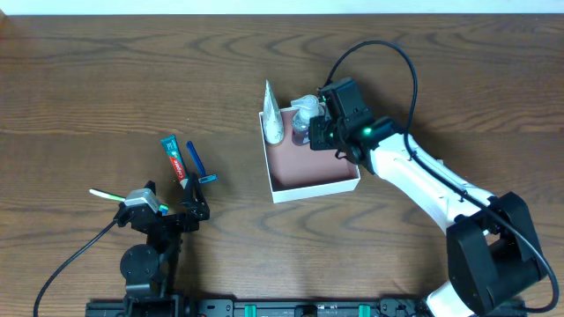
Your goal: Pack container
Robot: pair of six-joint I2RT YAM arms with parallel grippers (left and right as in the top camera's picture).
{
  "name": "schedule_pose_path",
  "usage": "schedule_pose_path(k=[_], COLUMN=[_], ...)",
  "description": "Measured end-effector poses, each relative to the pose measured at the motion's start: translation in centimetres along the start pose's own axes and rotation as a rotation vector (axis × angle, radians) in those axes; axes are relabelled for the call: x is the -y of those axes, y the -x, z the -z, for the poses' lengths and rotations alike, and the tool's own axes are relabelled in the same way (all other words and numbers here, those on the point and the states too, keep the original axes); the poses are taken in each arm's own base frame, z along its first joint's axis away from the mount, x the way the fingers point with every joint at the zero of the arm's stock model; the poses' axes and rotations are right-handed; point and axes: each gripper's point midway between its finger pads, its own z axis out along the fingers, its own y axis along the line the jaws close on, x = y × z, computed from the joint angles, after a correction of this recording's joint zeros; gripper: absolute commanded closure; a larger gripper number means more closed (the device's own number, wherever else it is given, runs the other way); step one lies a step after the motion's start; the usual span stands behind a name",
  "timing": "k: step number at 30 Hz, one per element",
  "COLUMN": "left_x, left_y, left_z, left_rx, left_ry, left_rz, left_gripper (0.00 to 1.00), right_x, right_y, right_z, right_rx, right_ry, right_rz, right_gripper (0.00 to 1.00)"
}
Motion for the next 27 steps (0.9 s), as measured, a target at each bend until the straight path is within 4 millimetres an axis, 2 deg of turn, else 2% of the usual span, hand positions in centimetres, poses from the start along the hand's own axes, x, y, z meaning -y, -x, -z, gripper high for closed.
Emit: schedule_pose_path(k=[16,27], left_x=[0.0,0.0], left_y=[0.0,0.0], left_z=[0.0,0.0], left_rx=[0.000,0.000], left_ry=[0.000,0.000], left_rz=[0.000,0.000], left_gripper=[0.02,0.02], right_x=[-0.3,-1.2], right_y=[-0.1,0.6], right_z=[-2.1,-2.1], right_rx=[0.076,0.113], right_ry=[0.042,0.070], right_rz=[0.003,0.003], right_gripper=[0.77,0.76])
